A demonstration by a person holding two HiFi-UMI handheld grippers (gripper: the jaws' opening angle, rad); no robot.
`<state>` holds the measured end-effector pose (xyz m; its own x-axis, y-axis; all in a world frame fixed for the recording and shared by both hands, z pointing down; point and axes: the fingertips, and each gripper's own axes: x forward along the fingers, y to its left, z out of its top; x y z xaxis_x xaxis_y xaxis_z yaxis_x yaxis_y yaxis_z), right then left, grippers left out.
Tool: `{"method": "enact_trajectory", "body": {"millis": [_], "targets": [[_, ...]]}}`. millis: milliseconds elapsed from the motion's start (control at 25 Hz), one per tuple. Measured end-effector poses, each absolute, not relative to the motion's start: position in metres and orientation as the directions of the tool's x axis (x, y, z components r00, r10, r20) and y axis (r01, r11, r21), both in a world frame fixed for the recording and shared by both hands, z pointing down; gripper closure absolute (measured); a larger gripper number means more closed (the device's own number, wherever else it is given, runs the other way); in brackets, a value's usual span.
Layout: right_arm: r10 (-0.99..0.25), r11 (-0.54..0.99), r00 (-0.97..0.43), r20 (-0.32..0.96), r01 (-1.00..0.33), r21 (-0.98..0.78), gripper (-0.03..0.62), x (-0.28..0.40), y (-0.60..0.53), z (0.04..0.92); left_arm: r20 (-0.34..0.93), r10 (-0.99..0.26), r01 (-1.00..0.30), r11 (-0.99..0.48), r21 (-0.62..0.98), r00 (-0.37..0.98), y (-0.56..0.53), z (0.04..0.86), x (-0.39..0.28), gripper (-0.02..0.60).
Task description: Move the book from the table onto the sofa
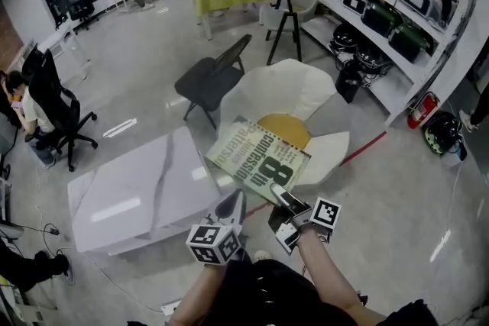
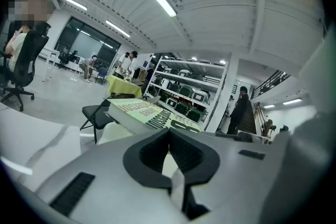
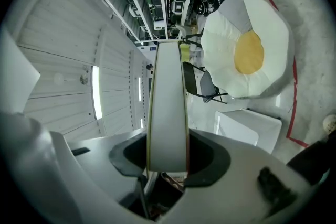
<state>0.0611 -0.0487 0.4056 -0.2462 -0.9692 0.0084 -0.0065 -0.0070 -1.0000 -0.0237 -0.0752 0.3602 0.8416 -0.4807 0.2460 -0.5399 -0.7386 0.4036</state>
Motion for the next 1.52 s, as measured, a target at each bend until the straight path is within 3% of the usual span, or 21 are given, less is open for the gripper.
{"method": "enact_trajectory", "body": {"millis": [760, 1520], "targets": [[-0.999, -0.044, 0.023, 0.044, 0.014, -0.999, 0.424, 0.167, 0.003, 0.428, 0.26, -0.235, -0.332, -0.836, 0.437, 0.936, -0.052, 0.379, 0.092, 0.571], [-0.975, -0.073, 0.204, 0.083, 0.055, -0.996, 0.424, 0.296, -0.091, 0.455, 0.262, -0.058, -0.188, -0.842, 0.505, 0.963, -0.174, 0.4, 0.234, 0.572]]}}
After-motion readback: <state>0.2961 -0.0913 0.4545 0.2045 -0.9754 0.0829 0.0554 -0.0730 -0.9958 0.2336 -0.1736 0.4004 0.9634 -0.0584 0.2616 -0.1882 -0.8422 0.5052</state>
